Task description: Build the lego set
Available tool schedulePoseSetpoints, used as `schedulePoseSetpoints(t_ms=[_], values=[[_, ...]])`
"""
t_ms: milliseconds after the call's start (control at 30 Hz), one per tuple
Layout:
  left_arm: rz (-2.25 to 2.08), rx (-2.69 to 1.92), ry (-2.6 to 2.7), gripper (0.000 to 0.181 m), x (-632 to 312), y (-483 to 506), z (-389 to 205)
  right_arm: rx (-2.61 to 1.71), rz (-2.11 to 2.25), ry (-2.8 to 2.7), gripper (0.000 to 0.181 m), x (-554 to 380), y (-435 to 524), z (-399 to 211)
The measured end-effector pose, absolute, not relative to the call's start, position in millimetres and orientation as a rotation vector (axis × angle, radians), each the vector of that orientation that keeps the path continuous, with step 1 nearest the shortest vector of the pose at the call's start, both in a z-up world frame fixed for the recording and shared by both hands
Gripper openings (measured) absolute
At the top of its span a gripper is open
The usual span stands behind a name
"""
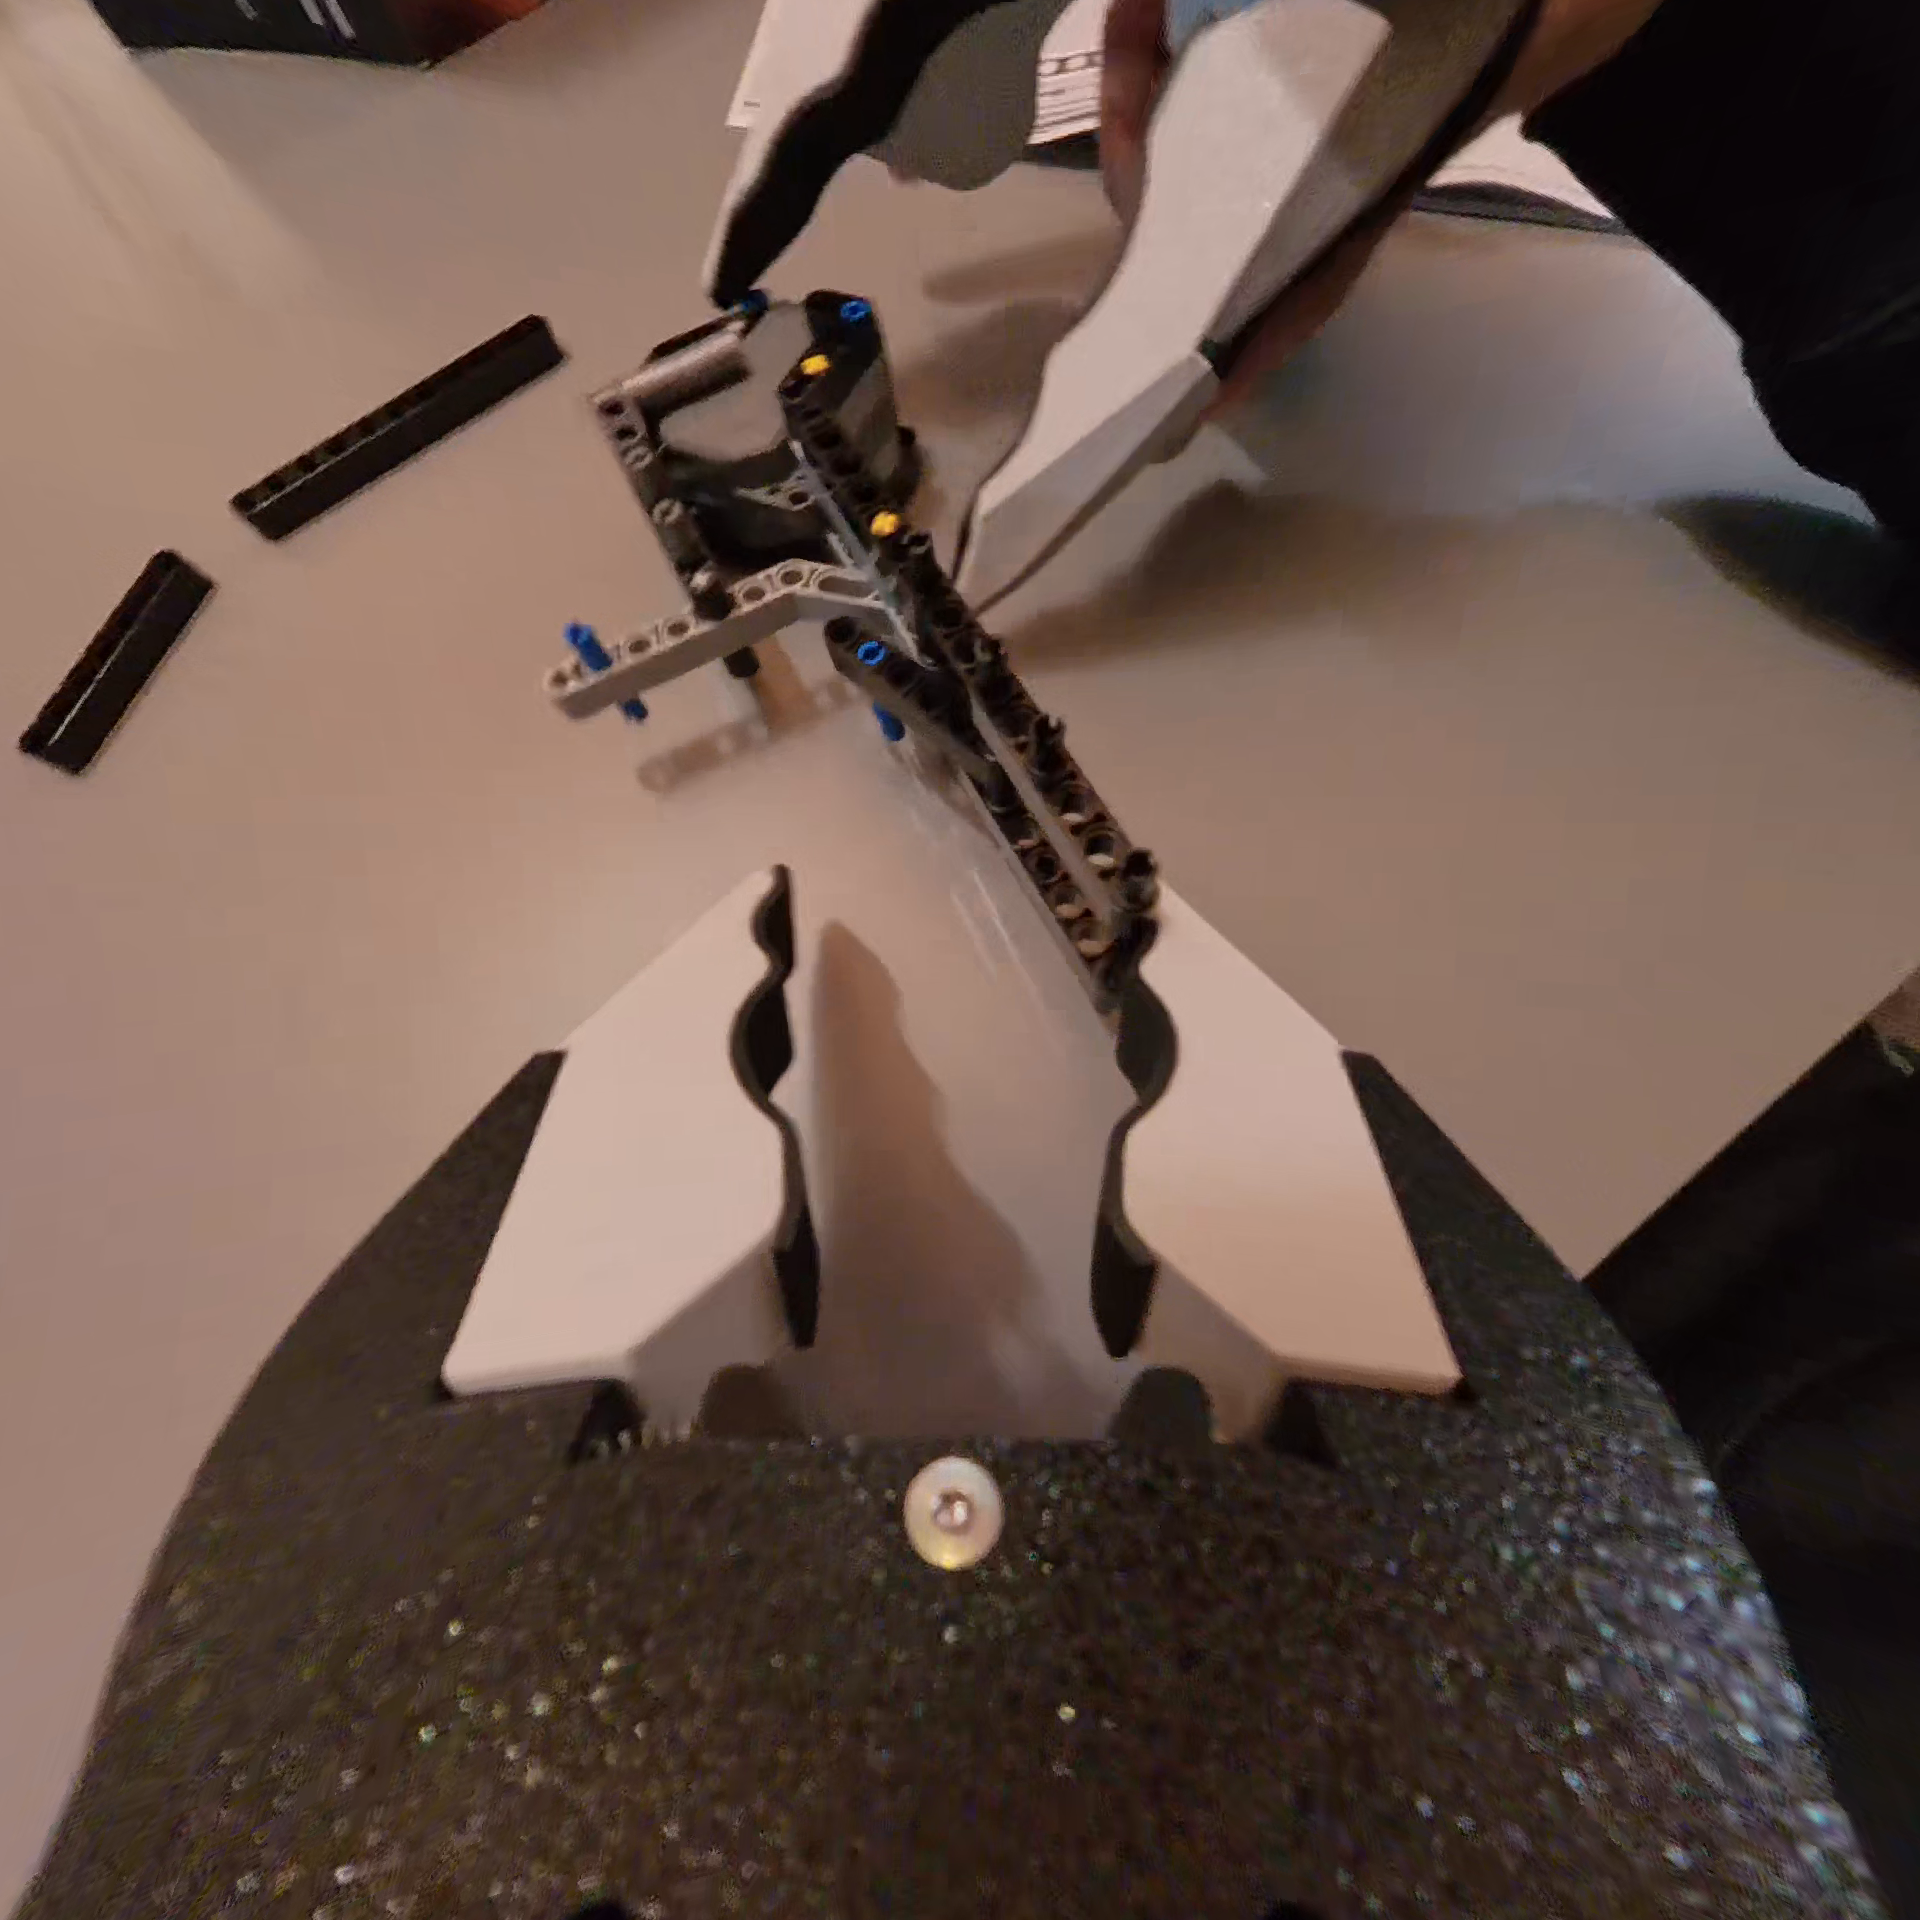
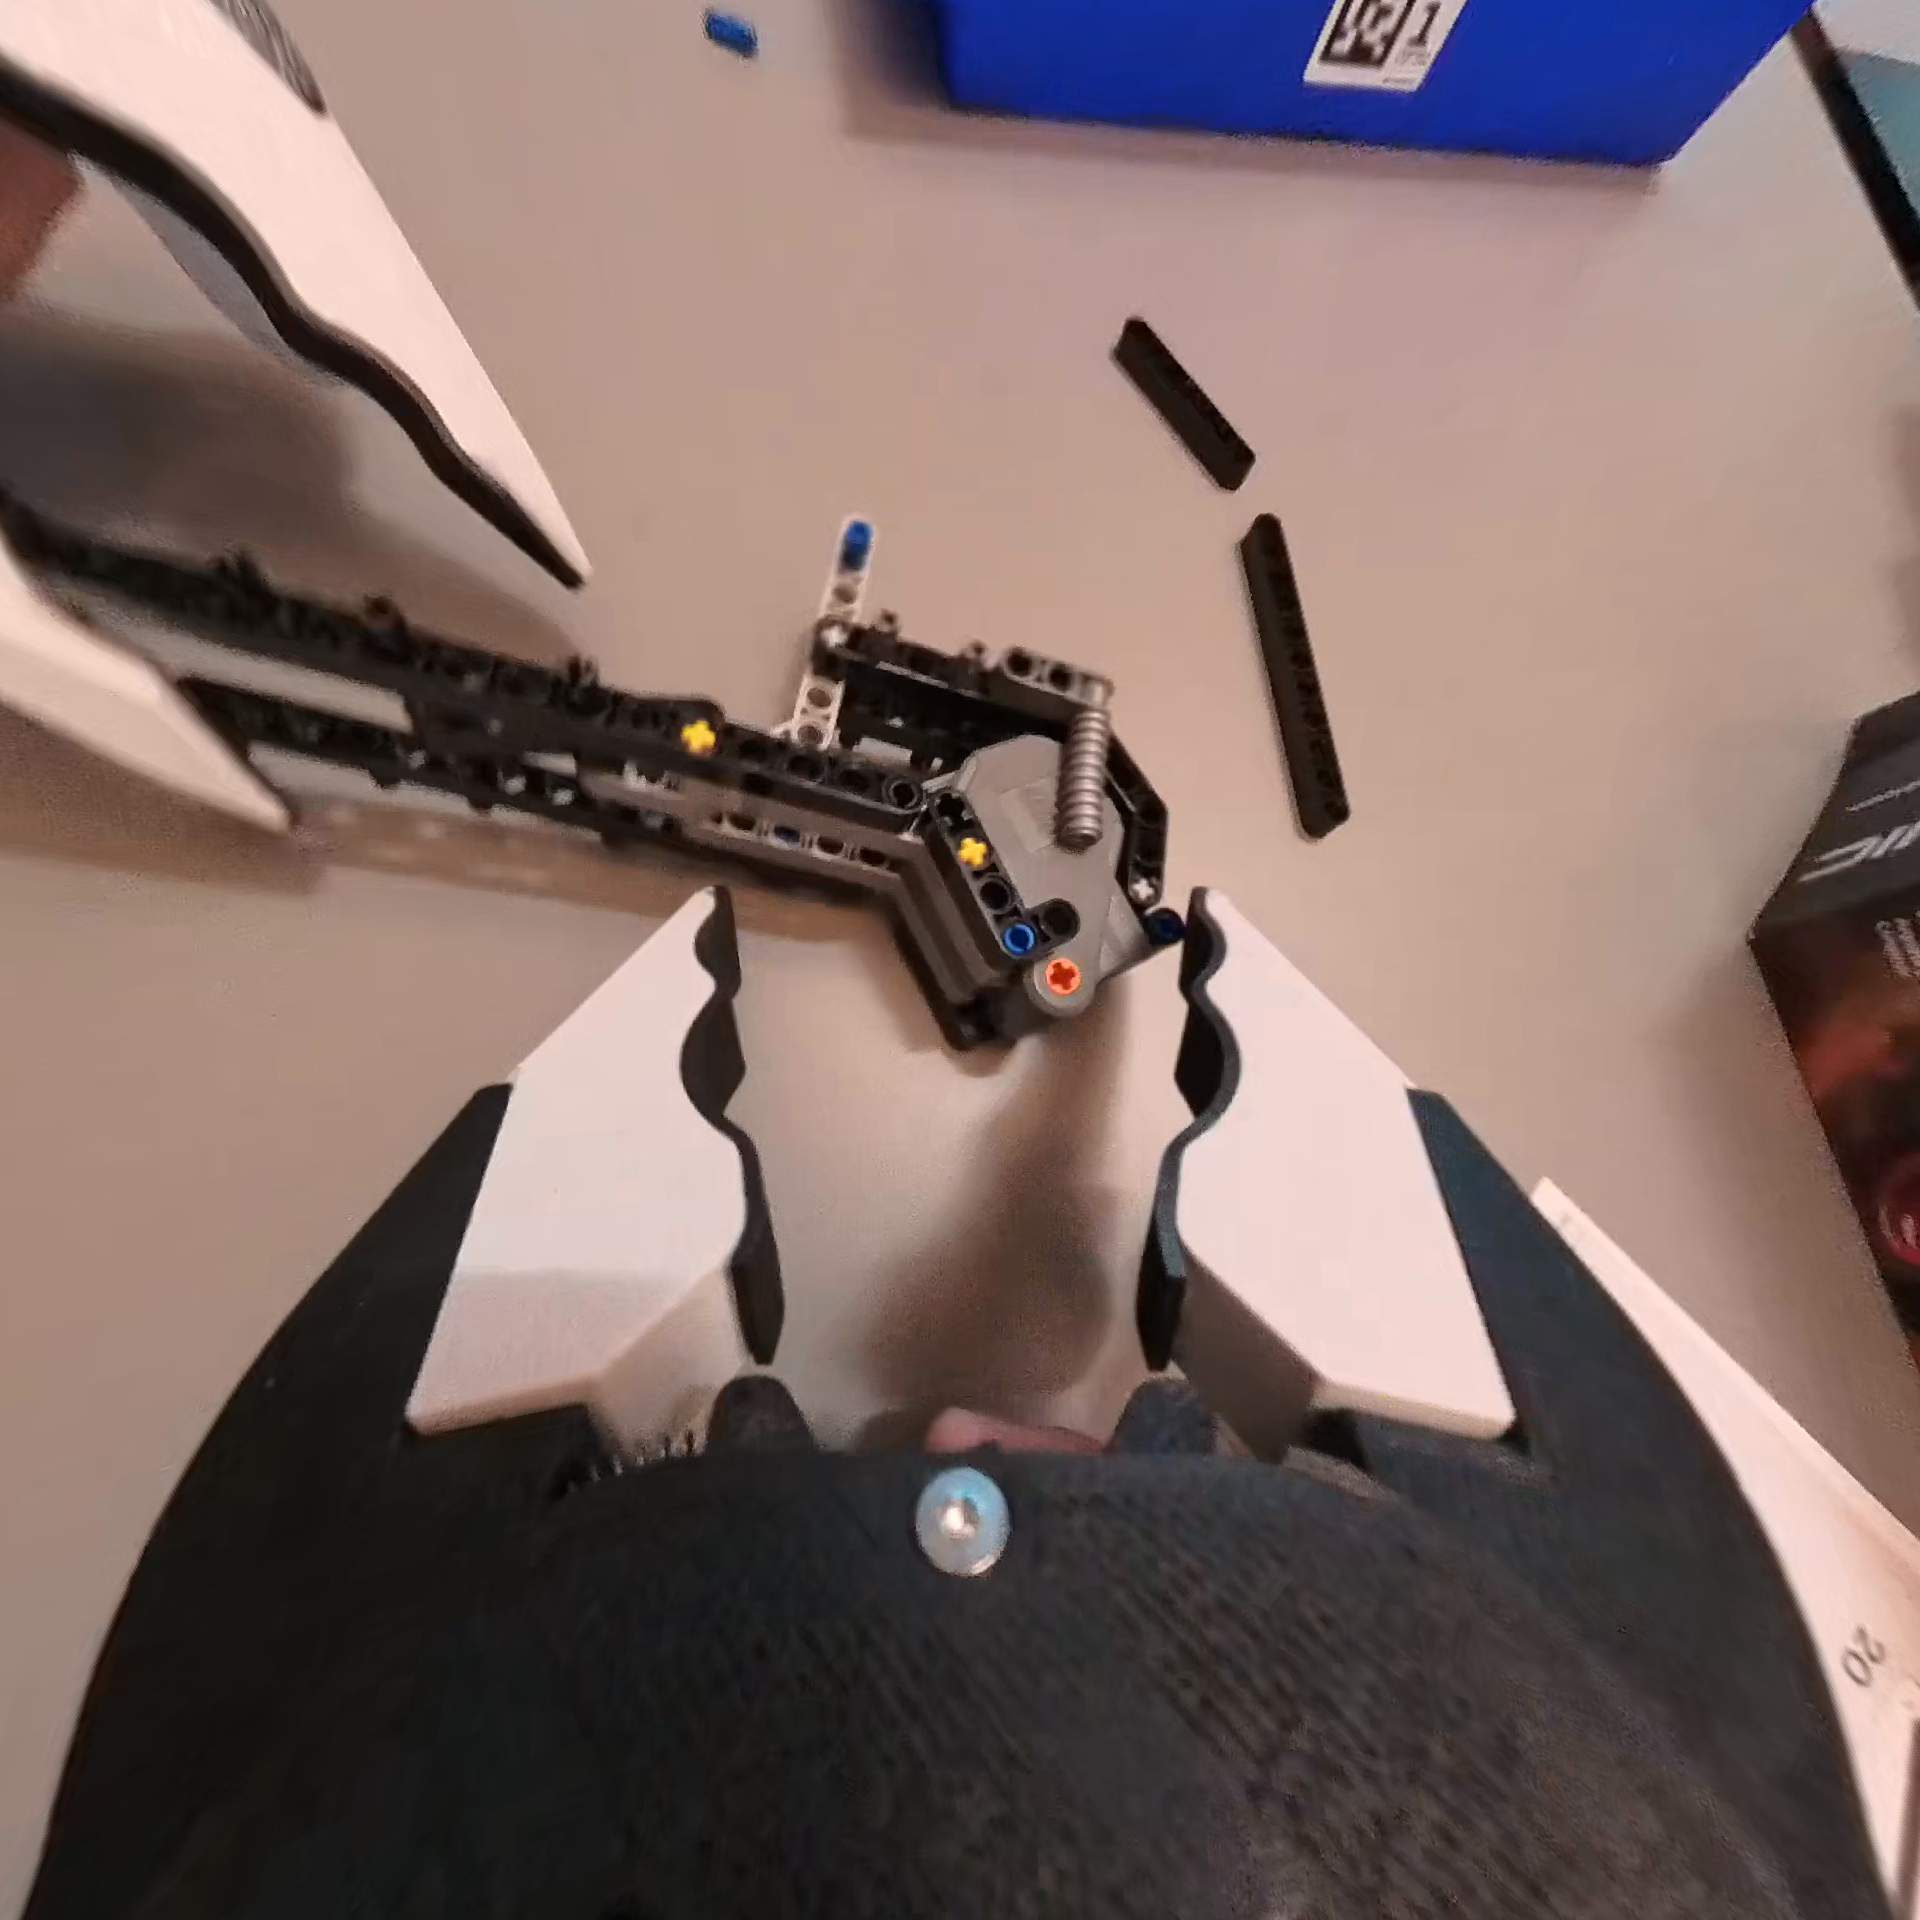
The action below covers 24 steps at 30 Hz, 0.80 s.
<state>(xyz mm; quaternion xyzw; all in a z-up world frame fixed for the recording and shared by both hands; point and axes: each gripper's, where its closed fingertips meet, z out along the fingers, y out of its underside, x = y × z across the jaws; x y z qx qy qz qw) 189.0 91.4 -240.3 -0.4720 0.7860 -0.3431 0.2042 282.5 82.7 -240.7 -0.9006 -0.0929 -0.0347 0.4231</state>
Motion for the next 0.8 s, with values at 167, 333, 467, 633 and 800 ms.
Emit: schedulePoseSetpoints(t_ms=[167,333,467,633,800], values=[[-0.908,-1.325,2.167,0.040,187,127,-240,-2.258,-0.218,-0.247,0.070,272,72,-242],[-0.920,-1.285,2.201,0.029,187,138,-241,-2.241,-0.256,-0.089,0.072,265,65,-239],[-0.868,-1.139,2.240,0.014,191,142,-242,-2.188,-0.177,0.094,0.085,274,76,-238],[-0.920,-0.966,2.314,0.007,192,134,-243,-2.275,-0.186,0.071,0.049,274,79,-253],[-0.951,-0.730,2.389,0.009,190,119,-242,-2.282,-0.208,0.182,0.047,264,55,-253]])
